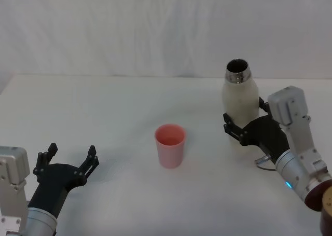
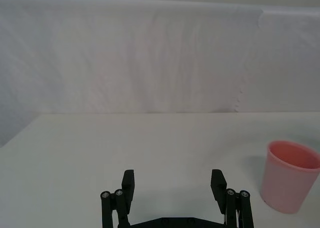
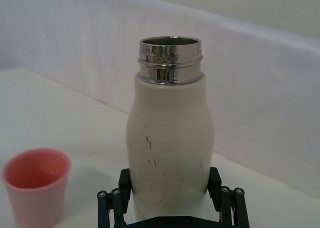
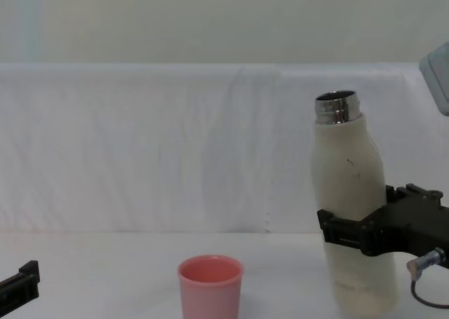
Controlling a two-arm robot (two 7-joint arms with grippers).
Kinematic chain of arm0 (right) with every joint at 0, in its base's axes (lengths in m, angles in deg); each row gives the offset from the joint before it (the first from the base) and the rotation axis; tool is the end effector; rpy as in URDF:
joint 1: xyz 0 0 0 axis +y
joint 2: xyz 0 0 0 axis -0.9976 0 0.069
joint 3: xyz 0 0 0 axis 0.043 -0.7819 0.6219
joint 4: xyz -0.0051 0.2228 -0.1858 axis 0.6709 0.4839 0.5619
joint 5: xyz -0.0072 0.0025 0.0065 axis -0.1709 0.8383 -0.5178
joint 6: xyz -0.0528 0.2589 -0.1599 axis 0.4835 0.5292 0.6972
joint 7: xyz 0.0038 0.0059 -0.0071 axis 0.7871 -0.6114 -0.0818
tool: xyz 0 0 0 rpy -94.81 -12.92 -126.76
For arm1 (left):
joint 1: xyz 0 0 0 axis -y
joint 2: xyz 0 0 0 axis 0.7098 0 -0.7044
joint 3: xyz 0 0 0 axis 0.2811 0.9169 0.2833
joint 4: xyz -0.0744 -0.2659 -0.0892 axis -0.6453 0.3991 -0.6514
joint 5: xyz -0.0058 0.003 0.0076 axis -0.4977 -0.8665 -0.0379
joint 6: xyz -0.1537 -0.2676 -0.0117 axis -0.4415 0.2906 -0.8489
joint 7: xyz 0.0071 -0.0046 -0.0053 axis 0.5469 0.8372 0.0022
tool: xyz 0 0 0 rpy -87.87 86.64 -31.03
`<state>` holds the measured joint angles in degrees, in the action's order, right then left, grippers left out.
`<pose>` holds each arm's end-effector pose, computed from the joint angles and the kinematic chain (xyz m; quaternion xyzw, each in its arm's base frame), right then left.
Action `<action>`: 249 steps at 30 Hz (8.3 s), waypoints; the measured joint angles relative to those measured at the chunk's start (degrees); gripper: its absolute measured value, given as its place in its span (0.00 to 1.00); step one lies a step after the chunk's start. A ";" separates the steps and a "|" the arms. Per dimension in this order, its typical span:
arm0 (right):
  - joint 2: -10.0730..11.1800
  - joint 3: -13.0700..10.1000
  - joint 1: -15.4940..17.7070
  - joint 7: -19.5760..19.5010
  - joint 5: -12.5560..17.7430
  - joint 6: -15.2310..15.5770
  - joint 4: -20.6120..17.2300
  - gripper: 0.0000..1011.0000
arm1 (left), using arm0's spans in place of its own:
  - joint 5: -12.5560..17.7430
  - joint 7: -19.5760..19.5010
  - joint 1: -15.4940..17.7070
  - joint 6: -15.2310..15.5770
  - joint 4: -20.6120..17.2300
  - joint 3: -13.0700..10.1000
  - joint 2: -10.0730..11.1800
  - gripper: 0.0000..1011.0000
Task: Grasp the thermos with one hand and pour water into the cup lid.
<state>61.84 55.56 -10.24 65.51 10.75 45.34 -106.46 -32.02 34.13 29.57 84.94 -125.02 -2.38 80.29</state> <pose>0.3430 0.0435 -0.2419 -0.0731 -0.1034 -0.5442 0.8293 0.2530 0.0375 -0.2852 -0.0174 0.0064 0.6615 0.7497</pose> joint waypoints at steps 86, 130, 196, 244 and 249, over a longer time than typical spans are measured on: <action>5.85 13.38 -8.93 3.49 -45.45 3.23 6.00 0.94 | 0.00 0.00 0.00 0.00 0.00 0.00 0.00 0.99; 7.22 16.56 -11.16 4.41 -52.35 4.34 6.87 0.94 | 0.00 0.00 0.00 0.00 0.00 0.00 0.00 0.99; 8.96 19.51 -13.92 5.99 -58.14 5.13 6.89 0.94 | 0.00 0.00 0.00 0.00 0.00 0.00 0.00 0.99; 9.72 20.65 -15.12 6.90 -60.40 5.28 6.81 0.94 | 0.00 0.00 0.00 0.00 0.00 0.00 0.00 0.99; 9.70 20.65 -15.22 6.90 -60.40 5.26 6.85 0.94 | 0.00 0.00 0.00 0.00 0.00 0.00 0.00 0.99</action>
<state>71.54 76.21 -25.46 72.41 -49.66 50.60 -99.61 -32.02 34.13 29.57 84.94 -125.02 -2.37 80.29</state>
